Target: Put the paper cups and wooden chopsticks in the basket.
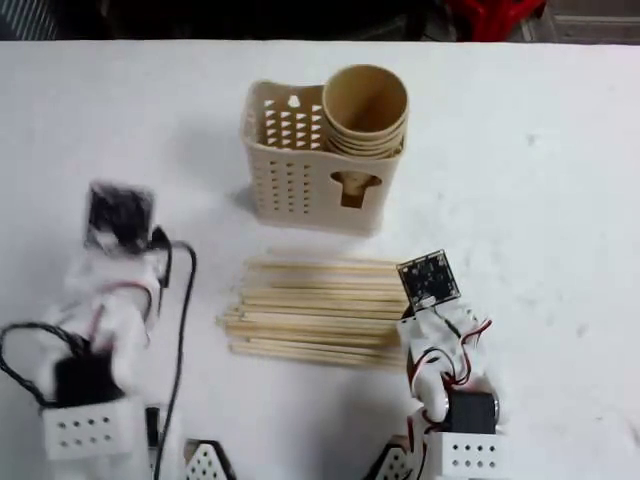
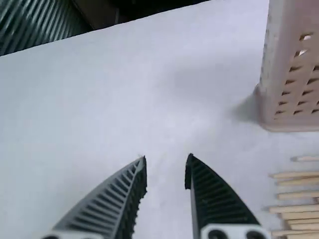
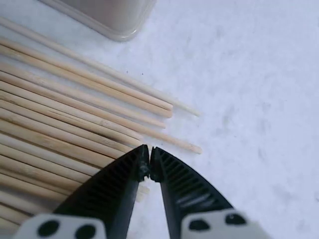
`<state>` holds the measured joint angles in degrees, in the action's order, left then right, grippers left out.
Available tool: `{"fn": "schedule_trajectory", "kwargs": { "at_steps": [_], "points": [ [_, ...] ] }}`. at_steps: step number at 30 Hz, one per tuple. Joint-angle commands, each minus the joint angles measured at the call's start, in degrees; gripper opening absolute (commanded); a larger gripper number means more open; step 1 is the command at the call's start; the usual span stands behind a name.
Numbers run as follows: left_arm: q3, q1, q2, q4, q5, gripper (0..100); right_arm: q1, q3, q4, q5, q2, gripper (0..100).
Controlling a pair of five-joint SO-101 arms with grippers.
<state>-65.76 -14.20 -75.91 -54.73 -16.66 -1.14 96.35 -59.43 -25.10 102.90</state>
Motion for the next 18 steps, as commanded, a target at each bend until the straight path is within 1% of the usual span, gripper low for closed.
{"fn": "schedule_trajectory", "kwargs": {
  "at_steps": [1, 4, 9, 15, 18],
  "points": [
    [-16.6, -2.0, -10.9, 8.1, 0.2, 15, -0.3, 0.5, 0.8, -0.4, 0.0, 1.8],
    [-22.2, -1.9, -15.2, 8.2, 2.0, 15, -0.3, 0.5, 0.8, -0.4, 0.0, 1.8],
    [-31.8, -2.1, -21.7, 7.6, 1.8, 15, -0.3, 0.5, 0.8, -0.4, 0.0, 1.8],
    [-31.4, -2.2, -25.6, -0.7, 1.7, 15, -0.3, 0.5, 0.8, -0.4, 0.0, 1.8],
    [-31.4, -2.2, -25.7, -6.7, 1.6, 15, -0.3, 0.5, 0.8, -0.4, 0.0, 1.8]
  ]
}}
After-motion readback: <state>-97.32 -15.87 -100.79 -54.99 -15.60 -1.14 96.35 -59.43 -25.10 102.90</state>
